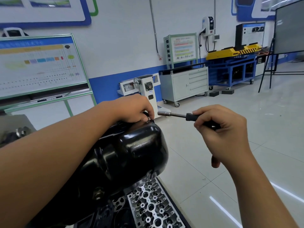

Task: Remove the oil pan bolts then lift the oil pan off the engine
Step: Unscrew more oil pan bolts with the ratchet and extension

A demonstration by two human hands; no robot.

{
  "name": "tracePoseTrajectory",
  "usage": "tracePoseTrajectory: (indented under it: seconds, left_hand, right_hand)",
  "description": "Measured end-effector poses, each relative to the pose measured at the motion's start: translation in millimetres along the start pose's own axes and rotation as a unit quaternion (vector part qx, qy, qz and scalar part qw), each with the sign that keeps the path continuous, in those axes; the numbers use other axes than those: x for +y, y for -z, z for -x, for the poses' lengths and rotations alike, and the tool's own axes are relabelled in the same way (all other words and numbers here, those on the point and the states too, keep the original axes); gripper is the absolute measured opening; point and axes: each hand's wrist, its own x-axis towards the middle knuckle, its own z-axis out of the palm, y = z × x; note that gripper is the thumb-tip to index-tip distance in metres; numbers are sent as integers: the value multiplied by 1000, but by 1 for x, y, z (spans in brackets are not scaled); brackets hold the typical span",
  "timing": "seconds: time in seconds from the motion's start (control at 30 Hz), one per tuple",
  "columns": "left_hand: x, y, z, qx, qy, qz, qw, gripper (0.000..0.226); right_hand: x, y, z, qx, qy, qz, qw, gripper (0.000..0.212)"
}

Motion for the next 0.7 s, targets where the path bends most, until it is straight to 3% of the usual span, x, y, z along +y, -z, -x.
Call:
tracePoseTrajectory:
  seconds: [0.2,0.33,0.53,0.7]
  left_hand:
    - [-5,-6,0,50,1,27,998,13]
    - [-7,-5,-1,36,-13,51,998,13]
    - [-5,-5,2,23,-17,51,998,13]
    - [2,-1,3,102,20,220,970,13]
  right_hand:
    - [5,-2,1,46,-16,15,999,31]
    - [7,-8,1,71,-23,18,997,32]
    - [3,-11,1,121,-105,-35,987,43]
    - [-1,-8,0,161,-204,-128,957,33]
